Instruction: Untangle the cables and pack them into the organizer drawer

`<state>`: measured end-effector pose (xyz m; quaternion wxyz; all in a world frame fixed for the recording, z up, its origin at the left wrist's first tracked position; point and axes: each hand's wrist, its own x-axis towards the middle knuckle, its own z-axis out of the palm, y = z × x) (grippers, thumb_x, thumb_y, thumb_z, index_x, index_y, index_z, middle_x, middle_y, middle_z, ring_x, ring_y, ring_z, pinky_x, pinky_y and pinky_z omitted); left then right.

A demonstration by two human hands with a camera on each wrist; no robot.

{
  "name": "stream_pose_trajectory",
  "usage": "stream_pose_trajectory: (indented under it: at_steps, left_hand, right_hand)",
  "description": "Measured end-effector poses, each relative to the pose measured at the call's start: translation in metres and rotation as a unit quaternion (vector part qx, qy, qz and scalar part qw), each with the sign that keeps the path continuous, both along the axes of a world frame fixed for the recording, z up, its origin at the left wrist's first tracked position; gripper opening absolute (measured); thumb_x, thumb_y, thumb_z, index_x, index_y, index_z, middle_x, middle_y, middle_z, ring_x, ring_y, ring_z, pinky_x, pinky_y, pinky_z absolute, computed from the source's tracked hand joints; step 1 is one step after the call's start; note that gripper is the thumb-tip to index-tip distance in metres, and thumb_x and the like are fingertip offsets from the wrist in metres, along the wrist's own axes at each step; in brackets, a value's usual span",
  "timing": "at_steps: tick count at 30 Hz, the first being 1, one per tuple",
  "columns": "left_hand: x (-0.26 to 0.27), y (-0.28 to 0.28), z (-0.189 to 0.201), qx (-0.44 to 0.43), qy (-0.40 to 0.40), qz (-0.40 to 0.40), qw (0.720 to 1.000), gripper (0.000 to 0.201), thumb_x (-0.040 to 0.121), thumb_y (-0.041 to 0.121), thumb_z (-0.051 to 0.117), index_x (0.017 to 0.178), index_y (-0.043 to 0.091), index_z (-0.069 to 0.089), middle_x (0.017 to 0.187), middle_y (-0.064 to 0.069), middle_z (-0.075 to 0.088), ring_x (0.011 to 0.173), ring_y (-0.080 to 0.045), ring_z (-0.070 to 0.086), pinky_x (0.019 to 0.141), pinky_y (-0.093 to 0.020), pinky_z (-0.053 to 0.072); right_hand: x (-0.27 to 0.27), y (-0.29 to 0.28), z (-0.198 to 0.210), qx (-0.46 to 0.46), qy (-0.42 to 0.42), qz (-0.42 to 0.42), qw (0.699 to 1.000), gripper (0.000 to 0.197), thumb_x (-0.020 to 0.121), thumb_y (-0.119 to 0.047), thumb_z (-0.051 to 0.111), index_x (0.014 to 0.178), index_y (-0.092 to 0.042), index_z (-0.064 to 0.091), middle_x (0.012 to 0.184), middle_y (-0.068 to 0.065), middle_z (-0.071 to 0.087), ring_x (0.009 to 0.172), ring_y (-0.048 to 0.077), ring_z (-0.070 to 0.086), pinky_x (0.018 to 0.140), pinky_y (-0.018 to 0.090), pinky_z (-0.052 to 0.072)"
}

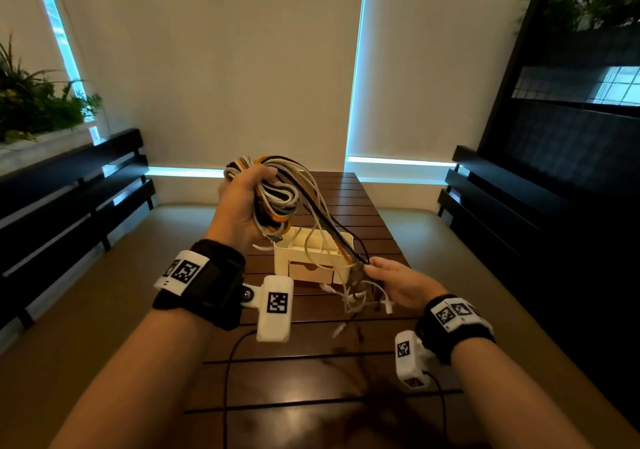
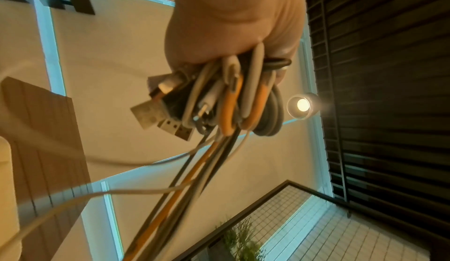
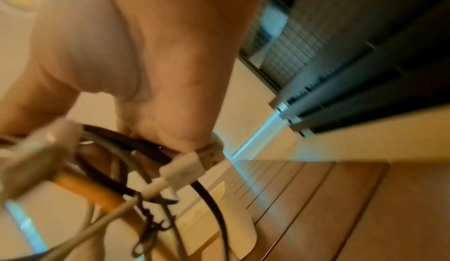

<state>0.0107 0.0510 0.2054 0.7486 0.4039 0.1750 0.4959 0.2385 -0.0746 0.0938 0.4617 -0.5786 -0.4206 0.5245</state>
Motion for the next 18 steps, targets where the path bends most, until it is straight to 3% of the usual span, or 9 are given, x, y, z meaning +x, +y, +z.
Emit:
stream_pose_trajectory:
  at_steps: [2,3,6,9,10,11,13,15,18]
  left_hand:
    - [0.003,-0.003,-0.003,-0.005,0.005,-0.008,1.0,0.009,0.086,0.006,0.053,0.078,0.005,0.057,0.062,-0.006,0.066,0.057,-0.019,0.066,0.062,-0.034,0.058]
    - [0.004,-0.004,-0.005,-0.016,0.004,-0.015,1.0,0.008,0.086,0.007,0.052,0.079,0.005,0.057,0.065,-0.007,0.065,0.059,-0.02,0.066,0.063,-0.035,0.058]
    - [0.006,-0.01,-0.01,-0.03,0.004,-0.034,0.999,0.011,0.087,0.008,0.051,0.079,0.004,0.057,0.066,-0.009,0.065,0.056,-0.019,0.066,0.058,-0.031,0.058]
    - [0.009,-0.017,-0.015,-0.038,0.007,-0.047,0.998,0.014,0.089,0.008,0.048,0.078,0.004,0.056,0.057,-0.006,0.065,0.051,-0.017,0.065,0.051,-0.028,0.055]
    - [0.01,-0.018,-0.015,-0.04,0.007,-0.046,0.998,0.015,0.09,0.008,0.047,0.078,0.004,0.056,0.056,-0.005,0.065,0.051,-0.017,0.065,0.05,-0.028,0.055]
    - [0.011,-0.019,-0.015,-0.041,0.006,-0.048,0.998,0.016,0.09,0.008,0.047,0.077,0.004,0.056,0.056,-0.005,0.065,0.051,-0.017,0.065,0.05,-0.028,0.055]
    - [0.012,-0.02,-0.015,-0.05,-0.002,-0.05,0.997,0.017,0.09,0.009,0.046,0.077,0.003,0.056,0.057,-0.006,0.066,0.051,-0.018,0.066,0.052,-0.028,0.057]
    - [0.011,-0.018,-0.015,-0.052,-0.009,-0.048,0.997,0.018,0.09,0.009,0.046,0.076,0.004,0.056,0.057,-0.005,0.066,0.052,-0.018,0.066,0.054,-0.028,0.058]
    - [0.01,-0.017,-0.015,-0.053,-0.014,-0.051,0.997,0.018,0.09,0.01,0.046,0.077,0.004,0.056,0.056,-0.005,0.066,0.052,-0.017,0.066,0.056,-0.029,0.057]
  right_hand:
    - [0.0,0.003,-0.002,-0.011,-0.156,-0.001,0.988,0.006,0.088,-0.018,0.06,0.088,-0.015,0.055,0.088,0.004,0.062,0.084,0.021,0.059,0.081,0.034,0.048]
    - [0.001,0.005,-0.005,-0.021,-0.222,-0.019,0.975,0.011,0.084,-0.02,0.065,0.081,-0.018,0.055,0.081,0.003,0.061,0.081,0.021,0.059,0.08,0.034,0.047]
    - [0.002,0.014,-0.016,-0.062,-0.4,-0.135,0.904,0.021,0.061,-0.041,0.068,0.064,-0.025,0.054,0.069,-0.002,0.063,0.083,0.021,0.06,0.091,0.046,0.042]
    - [-0.004,0.015,-0.023,-0.12,-0.59,-0.167,0.781,0.01,0.079,-0.036,0.061,0.074,-0.028,0.056,0.074,-0.008,0.06,0.092,0.019,0.056,0.096,0.042,0.028]
    - [-0.009,0.013,-0.023,-0.126,-0.634,-0.148,0.748,0.006,0.082,-0.036,0.059,0.083,-0.031,0.059,0.082,-0.008,0.063,0.099,0.019,0.056,0.097,0.044,0.024]
    - [-0.012,0.01,-0.024,-0.137,-0.659,-0.126,0.729,0.014,0.082,-0.039,0.059,0.095,-0.034,0.06,0.094,-0.007,0.065,0.11,0.019,0.053,0.098,0.046,0.022]
    - [-0.012,0.007,-0.028,-0.171,-0.668,-0.084,0.719,0.047,0.078,-0.047,0.064,0.121,-0.036,0.051,0.121,-0.002,0.06,0.131,0.023,0.037,0.101,0.051,0.021]
    - [-0.008,0.005,-0.029,-0.211,-0.632,-0.054,0.744,0.075,0.072,-0.055,0.068,0.136,-0.033,0.036,0.14,0.003,0.046,0.14,0.029,0.023,0.105,0.056,0.018]
    - [0.003,-0.003,-0.024,-0.257,-0.526,-0.025,0.81,0.072,0.073,-0.071,0.056,0.134,-0.037,0.038,0.147,0.002,0.038,0.143,0.032,0.013,0.11,0.06,0.005]
